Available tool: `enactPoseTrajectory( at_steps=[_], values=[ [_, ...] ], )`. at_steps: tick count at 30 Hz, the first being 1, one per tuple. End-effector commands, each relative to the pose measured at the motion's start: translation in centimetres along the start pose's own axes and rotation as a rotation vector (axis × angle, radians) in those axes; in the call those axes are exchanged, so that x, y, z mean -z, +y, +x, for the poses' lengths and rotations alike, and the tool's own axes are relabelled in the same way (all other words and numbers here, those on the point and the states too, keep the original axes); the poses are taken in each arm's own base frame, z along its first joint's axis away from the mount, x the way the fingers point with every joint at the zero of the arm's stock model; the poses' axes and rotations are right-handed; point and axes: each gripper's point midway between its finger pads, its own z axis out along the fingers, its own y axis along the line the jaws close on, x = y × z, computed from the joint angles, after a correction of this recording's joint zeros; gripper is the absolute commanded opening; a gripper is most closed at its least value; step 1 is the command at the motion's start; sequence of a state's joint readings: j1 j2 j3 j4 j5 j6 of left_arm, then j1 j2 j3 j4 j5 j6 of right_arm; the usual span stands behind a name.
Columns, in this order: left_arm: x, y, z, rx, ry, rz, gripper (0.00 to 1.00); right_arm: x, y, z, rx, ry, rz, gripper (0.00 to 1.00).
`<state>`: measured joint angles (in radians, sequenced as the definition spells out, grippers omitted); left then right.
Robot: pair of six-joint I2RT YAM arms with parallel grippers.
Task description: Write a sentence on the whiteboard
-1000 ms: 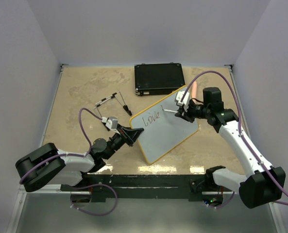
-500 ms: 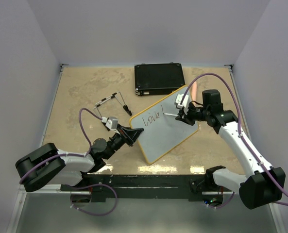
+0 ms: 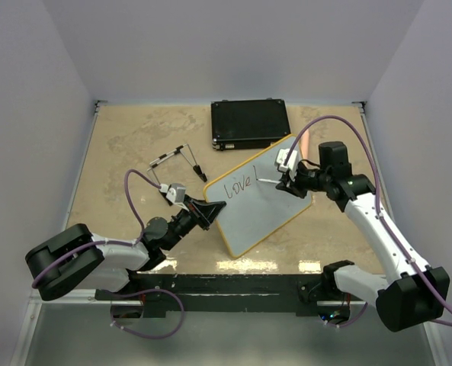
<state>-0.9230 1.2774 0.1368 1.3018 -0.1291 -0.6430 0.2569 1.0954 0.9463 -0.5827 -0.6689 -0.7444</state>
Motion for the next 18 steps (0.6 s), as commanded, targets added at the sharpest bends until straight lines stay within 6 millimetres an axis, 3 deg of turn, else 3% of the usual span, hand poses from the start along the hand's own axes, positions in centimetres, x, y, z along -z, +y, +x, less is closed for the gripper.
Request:
enactPoseTrajectory(
  at_steps=[1,18],
  values=[
    [0.4,0.7,2.4,-0.083,0.101,0.005,0.0,0.7,-1.1,-2.7,0.042,-0.06,0.034,0.0],
    [0.6,0.7,2.6,-0.082,0.105,0.006,0.0,0.4,-2.7,-2.9,0.003,-0.073,0.105,0.0]
  ],
)
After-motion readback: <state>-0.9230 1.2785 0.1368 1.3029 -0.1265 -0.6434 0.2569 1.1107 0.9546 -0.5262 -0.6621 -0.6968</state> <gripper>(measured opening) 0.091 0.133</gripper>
